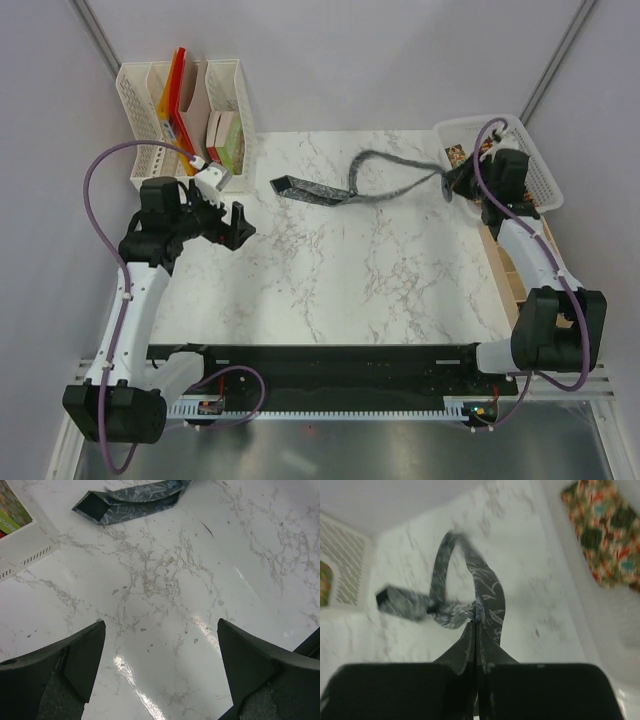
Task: Roll the ties
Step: Place the tie at the center of the board.
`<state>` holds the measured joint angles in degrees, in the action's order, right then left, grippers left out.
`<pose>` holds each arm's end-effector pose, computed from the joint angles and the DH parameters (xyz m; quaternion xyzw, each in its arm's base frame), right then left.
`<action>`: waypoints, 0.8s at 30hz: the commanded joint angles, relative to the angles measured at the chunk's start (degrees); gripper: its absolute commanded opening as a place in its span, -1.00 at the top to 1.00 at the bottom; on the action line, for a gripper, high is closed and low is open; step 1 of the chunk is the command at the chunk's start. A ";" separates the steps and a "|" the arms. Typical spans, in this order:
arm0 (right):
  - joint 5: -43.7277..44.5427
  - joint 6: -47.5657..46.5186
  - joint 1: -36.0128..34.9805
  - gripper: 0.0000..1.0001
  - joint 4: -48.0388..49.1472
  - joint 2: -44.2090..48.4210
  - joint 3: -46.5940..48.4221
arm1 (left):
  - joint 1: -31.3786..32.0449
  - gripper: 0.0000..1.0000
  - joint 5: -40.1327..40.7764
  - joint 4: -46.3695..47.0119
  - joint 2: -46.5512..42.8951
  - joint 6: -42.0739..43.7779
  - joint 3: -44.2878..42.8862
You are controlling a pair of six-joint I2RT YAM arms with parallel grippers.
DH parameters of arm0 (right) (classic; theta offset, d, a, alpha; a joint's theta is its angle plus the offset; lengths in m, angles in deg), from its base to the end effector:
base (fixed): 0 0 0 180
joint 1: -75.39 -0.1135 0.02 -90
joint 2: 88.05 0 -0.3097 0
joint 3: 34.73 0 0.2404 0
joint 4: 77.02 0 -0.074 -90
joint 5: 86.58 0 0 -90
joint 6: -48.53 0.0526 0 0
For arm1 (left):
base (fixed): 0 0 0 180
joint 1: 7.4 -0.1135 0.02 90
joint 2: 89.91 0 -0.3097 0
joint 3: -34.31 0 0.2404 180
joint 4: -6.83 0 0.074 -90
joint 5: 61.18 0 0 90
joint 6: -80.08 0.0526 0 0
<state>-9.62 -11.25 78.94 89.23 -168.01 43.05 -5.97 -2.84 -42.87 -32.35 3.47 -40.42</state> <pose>0.3268 -0.0084 0.3749 0.1649 0.7788 0.2262 0.5614 0.1829 -0.0322 0.3820 0.2388 0.8196 -0.1897 0.4849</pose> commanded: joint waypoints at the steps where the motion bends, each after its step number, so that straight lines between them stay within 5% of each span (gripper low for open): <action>1: -11.91 -23.08 0.05 1.00 -0.62 5.95 -8.38 | 0.06 -0.97 -4.72 -2.11 2.55 11.02 0.85; 6: -16.83 -28.46 0.84 1.00 -2.81 10.70 -8.94 | 0.15 -0.84 -8.23 -1.93 6.95 14.12 2.87; 12: -29.22 -27.32 -3.11 1.00 -16.78 16.67 -7.33 | 0.24 -0.73 -13.16 0.52 10.47 12.20 2.00; 16: -27.84 -28.02 -18.89 1.00 -10.07 23.88 -16.38 | 0.15 -0.72 -12.38 3.69 9.33 4.83 3.84; 20: -23.45 -29.23 -43.64 1.00 0.76 15.33 -15.54 | -0.90 -0.72 -8.52 6.94 6.69 -2.65 6.74; 22: -24.31 -29.78 -49.32 0.74 4.29 9.68 -11.59 | -3.08 -0.73 -7.46 8.08 5.63 -6.25 8.15; 23: -24.58 -31.43 -52.56 0.47 4.04 4.00 -5.73 | -3.80 -0.73 -6.76 8.26 5.55 -7.14 8.50; 24: -24.84 -30.49 -52.94 0.00 1.43 1.15 -2.19 | -4.67 -0.73 -6.66 8.17 5.63 -7.67 8.33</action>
<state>-33.75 -38.97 32.19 85.17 -156.49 28.80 -7.59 -11.53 -38.72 -25.13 3.86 -32.88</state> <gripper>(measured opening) 0.213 0.863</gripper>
